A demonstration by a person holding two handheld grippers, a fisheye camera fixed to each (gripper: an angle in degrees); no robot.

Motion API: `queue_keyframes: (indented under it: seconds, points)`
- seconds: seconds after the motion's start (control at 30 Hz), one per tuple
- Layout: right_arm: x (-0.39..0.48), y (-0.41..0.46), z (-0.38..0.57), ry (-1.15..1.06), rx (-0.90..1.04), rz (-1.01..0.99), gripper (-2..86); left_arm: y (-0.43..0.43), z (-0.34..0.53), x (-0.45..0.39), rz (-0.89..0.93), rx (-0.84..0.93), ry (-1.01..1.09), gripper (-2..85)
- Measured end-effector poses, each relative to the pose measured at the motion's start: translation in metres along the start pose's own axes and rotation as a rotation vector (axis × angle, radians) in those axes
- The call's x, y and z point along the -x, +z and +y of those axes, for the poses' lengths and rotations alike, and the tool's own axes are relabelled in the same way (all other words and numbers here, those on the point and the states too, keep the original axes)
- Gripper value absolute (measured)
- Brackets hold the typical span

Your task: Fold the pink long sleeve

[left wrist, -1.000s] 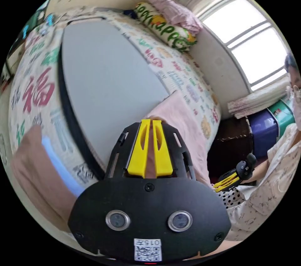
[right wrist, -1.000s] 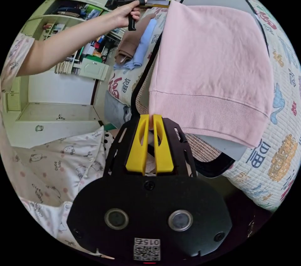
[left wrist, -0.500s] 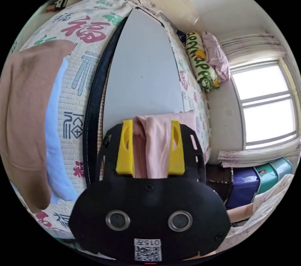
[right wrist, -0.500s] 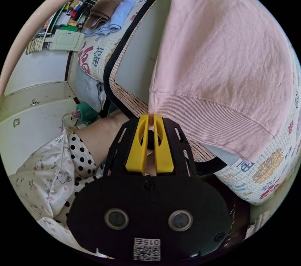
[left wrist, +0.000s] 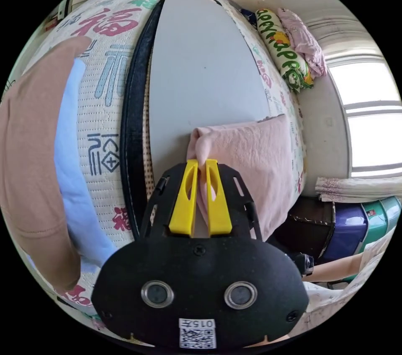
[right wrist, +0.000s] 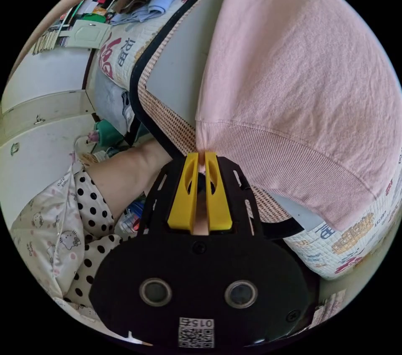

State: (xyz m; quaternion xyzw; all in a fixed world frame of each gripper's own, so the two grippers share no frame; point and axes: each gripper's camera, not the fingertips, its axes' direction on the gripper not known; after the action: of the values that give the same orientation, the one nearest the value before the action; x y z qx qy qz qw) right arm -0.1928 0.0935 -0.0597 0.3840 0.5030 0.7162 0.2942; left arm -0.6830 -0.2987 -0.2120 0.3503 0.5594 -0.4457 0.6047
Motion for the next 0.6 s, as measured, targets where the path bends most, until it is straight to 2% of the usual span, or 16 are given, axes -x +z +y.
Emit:
queue_keyframes:
  seconds: [0.13,0.33,0.47,0.6]
  points:
    - [-0.036,0.002,-0.013,0.028,0.032,0.018,4.1,0.009,0.013,0.006,-0.027,-0.011,-0.026,3.0]
    - [-0.103,-0.068,0.019,-0.034,-0.042,-0.108,6.1,-0.011,0.046,0.022,0.004,-0.084,0.025,6.1]
    - [-0.205,-0.184,0.072,0.034,-0.358,-0.232,7.4,-0.026,0.072,0.032,-0.028,-0.153,0.126,13.9]
    - [-0.363,-0.296,0.085,0.181,-0.625,-0.124,11.6,-0.017,0.078,0.050,0.025,-0.132,0.193,20.2]
